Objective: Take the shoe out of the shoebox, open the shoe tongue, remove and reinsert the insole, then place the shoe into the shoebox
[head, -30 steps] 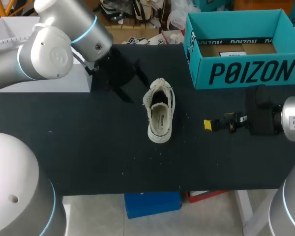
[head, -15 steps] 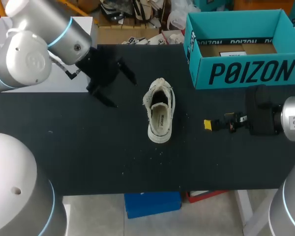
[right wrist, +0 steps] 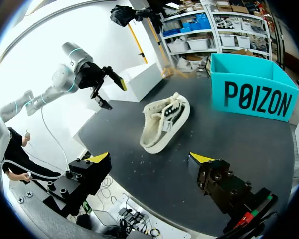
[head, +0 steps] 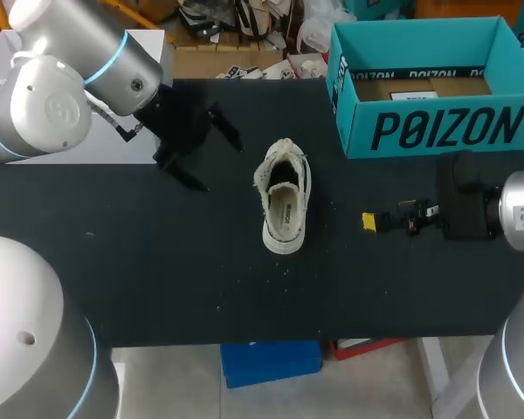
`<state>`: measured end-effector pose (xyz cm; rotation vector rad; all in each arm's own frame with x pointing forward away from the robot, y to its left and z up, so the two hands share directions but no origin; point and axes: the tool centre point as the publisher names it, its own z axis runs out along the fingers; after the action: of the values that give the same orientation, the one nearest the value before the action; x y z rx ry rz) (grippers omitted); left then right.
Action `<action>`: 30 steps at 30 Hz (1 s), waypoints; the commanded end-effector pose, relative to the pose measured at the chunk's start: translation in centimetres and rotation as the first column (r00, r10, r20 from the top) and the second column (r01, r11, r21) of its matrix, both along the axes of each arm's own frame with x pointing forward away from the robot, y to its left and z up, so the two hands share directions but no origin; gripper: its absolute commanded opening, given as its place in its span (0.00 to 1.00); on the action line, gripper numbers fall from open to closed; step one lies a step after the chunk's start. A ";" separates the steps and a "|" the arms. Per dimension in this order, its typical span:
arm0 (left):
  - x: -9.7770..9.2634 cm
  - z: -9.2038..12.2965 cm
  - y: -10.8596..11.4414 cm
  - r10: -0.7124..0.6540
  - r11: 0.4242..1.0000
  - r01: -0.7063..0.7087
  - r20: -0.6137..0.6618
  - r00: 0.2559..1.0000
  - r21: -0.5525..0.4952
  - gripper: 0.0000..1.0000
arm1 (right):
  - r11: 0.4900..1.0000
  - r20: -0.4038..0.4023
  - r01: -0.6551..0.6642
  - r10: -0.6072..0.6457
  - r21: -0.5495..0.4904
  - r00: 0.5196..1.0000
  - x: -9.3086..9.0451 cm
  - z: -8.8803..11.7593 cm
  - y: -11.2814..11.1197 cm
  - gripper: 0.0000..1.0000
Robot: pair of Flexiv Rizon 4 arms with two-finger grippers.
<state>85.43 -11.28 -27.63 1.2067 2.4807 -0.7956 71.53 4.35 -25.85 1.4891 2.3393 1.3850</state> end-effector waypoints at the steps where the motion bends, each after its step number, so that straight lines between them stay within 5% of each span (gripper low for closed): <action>1: -0.1 0.0 0.1 -0.001 1.000 0.001 0.002 1.000 0.002 1.00 | 1.000 0.000 0.002 -0.002 0.000 1.000 0.0 -0.1 0.1 1.00; 26: -0.1 0.0 0.1 -0.001 1.000 0.001 0.002 1.000 0.002 1.00 | 1.000 0.000 0.002 -0.002 0.000 1.000 0.0 -0.1 0.1 1.00; 30: 0.7 0.0 -1.3 -0.159 0.985 0.151 0.104 0.982 0.084 1.00 | 1.000 0.000 0.002 -0.002 0.000 1.000 0.0 -0.1 0.1 1.00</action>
<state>85.52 -11.57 -27.77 1.3161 2.4134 -0.7326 71.53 4.36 -25.85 1.4891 2.3393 1.3850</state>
